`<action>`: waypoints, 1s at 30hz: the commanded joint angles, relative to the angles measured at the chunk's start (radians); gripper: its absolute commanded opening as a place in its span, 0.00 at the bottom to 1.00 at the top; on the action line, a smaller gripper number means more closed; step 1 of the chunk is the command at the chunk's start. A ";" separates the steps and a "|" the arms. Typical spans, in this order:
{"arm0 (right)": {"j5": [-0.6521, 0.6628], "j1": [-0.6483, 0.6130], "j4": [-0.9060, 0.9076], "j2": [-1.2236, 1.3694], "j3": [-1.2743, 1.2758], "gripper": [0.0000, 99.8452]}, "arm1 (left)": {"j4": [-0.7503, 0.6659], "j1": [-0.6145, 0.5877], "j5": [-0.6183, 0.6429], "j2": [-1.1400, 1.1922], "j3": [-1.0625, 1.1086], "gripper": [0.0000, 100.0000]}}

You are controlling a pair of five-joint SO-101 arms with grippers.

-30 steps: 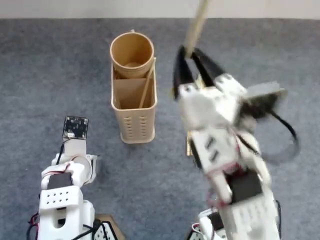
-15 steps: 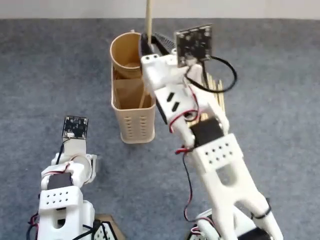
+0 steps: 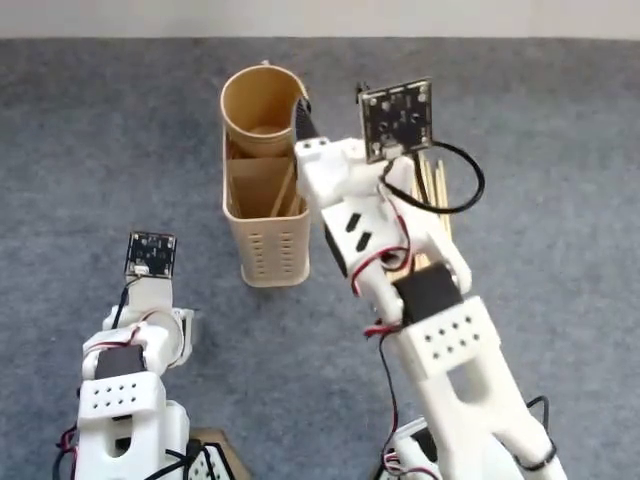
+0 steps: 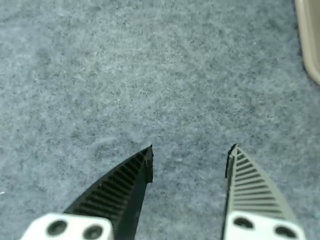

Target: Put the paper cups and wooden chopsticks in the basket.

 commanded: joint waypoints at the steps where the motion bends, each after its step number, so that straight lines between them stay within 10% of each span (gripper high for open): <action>1: 0.026 0.058 0.343 -0.077 -0.196 0.22 | -0.015 0.015 0.008 -0.004 -0.005 0.26; 10: 0.216 0.337 1.063 0.325 -0.733 0.20 | -0.015 0.016 0.008 -0.004 -0.005 0.26; 30: 0.290 0.552 0.697 0.980 -0.510 0.19 | -0.012 0.016 0.008 -0.005 -0.005 0.26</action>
